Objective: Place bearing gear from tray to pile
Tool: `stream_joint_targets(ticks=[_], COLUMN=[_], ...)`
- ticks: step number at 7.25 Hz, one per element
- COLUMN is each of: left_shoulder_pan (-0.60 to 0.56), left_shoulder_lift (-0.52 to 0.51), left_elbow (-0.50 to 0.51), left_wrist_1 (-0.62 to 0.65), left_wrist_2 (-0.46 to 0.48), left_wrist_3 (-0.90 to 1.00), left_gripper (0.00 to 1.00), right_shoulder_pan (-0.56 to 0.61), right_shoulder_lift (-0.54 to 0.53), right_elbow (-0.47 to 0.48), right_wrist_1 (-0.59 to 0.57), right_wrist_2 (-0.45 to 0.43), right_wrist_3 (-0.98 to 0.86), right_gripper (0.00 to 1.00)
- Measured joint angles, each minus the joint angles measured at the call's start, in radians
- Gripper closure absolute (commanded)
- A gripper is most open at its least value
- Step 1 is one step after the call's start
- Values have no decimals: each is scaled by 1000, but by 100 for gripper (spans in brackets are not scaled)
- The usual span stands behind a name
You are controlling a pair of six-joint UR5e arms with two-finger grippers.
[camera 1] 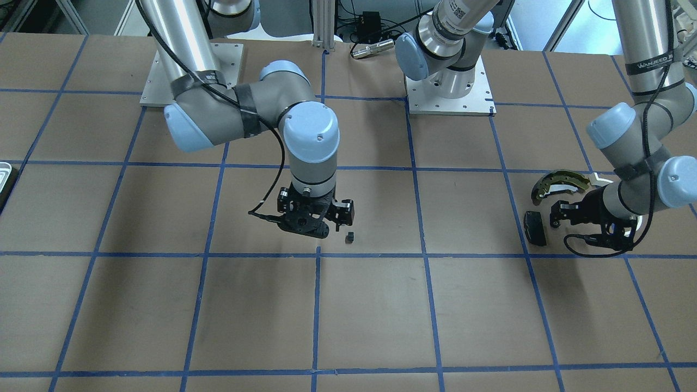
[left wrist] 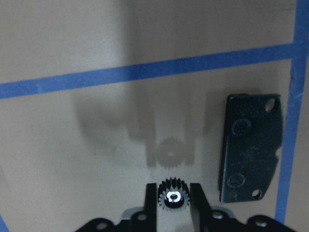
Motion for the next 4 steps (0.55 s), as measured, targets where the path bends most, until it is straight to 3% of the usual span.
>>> stream_joint_targets(ticks=[2, 4], left_shoulder_pan=[-8, -66], left_shoulder_lift=[15, 59], left_elbow=[10, 70], left_wrist_1=[-8, -88], left_wrist_2=[-2, -20], left_wrist_3=[-6, -49], left_gripper=[0, 0], right_shoulder_pan=[-161, -250], right_shoulder_lift=[-125, -217], right_elbow=[-14, -122], right_wrist_1=[162, 359], right_wrist_2=[-5, -18], right_wrist_3=[-231, -347], right_gripper=[0, 0])
